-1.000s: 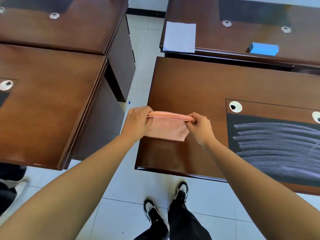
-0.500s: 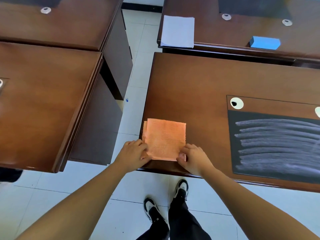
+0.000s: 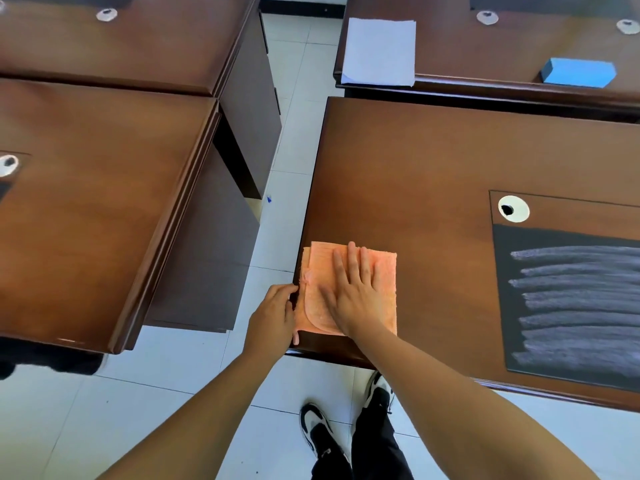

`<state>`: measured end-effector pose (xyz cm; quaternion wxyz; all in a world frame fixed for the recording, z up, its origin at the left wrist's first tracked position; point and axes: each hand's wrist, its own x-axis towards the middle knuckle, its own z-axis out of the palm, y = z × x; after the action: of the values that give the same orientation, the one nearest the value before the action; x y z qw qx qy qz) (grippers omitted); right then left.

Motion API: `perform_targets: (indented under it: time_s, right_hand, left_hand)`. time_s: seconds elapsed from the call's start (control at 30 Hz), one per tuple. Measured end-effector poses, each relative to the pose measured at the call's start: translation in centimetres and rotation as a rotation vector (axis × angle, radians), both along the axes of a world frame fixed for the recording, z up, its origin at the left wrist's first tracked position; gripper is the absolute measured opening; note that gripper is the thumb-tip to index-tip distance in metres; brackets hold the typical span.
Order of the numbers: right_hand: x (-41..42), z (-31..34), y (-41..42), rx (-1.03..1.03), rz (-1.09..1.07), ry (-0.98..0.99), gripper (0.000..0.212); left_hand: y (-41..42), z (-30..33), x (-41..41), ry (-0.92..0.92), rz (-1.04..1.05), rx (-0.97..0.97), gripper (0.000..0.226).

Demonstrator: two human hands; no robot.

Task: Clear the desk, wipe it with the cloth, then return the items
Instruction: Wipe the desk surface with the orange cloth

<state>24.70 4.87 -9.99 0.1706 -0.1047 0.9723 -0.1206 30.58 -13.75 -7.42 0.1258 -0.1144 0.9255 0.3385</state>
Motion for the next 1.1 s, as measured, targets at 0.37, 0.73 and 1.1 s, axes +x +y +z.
perform_targets:
  time_s: [0.37, 0.73, 1.1]
  right_hand:
    - [3.0, -0.9, -1.0, 0.026, 0.060, 0.009, 0.077]
    - [3.1, -2.0, 0.6, 0.001, 0.184, 0.136, 0.076]
    - [-1.0, -2.2, 2.5, -0.020, 0.434, 0.123, 0.076]
  left_hand:
    - [-0.4, 0.1, -0.2, -0.063, 0.149, 0.107, 0.035]
    - [-0.2, -1.1, -0.7, -0.062, 0.233, 0.160, 0.028]
    - [0.5, -3.6, -4.4, -0.186, 0.321, 0.271, 0.036]
